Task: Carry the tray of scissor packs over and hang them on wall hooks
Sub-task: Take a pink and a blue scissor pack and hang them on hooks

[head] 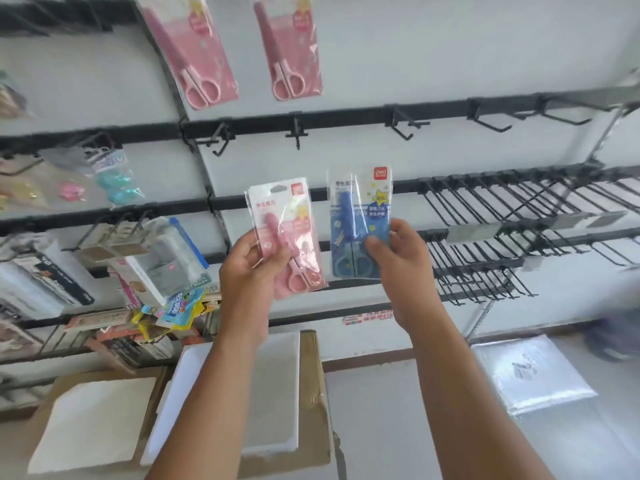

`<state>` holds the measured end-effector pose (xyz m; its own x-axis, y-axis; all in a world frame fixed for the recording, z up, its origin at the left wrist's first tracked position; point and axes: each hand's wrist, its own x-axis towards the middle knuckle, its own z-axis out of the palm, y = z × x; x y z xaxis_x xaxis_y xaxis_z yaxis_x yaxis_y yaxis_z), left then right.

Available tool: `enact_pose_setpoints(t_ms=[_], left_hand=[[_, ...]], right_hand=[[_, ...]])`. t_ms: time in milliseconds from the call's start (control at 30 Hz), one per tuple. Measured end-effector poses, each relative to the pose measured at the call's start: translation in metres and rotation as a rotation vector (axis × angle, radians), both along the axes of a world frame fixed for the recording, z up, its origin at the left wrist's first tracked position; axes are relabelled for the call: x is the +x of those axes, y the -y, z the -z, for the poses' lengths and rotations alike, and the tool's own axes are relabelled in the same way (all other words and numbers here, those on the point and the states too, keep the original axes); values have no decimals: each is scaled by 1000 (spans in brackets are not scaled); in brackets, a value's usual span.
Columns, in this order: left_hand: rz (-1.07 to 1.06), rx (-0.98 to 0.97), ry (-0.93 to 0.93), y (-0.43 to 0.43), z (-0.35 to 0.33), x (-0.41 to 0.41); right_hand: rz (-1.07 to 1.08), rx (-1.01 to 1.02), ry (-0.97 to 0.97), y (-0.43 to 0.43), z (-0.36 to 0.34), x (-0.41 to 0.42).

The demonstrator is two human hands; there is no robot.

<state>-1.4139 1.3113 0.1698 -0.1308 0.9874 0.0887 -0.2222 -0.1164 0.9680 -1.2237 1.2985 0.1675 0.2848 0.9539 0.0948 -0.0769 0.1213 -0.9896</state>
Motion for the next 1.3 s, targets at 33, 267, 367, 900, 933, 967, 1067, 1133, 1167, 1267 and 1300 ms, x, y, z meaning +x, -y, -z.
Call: enact_pose_setpoints(t_ms=[33, 267, 367, 900, 933, 967, 1067, 1133, 1167, 1267, 1300], left_hand=[[2, 17, 1, -2, -8, 4], [-8, 170, 49, -41, -56, 22], [40, 229, 81, -69, -75, 35], [165, 390, 143, -145, -127, 124], [154, 404, 136, -147, -130, 131], [145, 419, 125, -148, -133, 138], [128, 448, 124, -149, -144, 158], [113, 468, 135, -151, -152, 169], [99, 480, 136, -151, -155, 174], [48, 521, 128, -154, -165, 188], [33, 531, 124, -154, -167, 192]], right_hand=[[4, 14, -26, -3, -8, 5], [24, 139, -136, -47, -55, 21], [70, 207, -123, -69, -73, 30], [269, 394, -128, -123, -131, 122], [270, 399, -121, -125, -133, 129], [265, 405, -112, -127, -135, 137], [231, 428, -97, -132, -145, 157], [210, 441, -97, -136, -150, 167], [196, 445, -96, -138, -152, 172], [154, 444, -84, -142, -158, 182], [142, 444, -83, -144, -159, 184]])
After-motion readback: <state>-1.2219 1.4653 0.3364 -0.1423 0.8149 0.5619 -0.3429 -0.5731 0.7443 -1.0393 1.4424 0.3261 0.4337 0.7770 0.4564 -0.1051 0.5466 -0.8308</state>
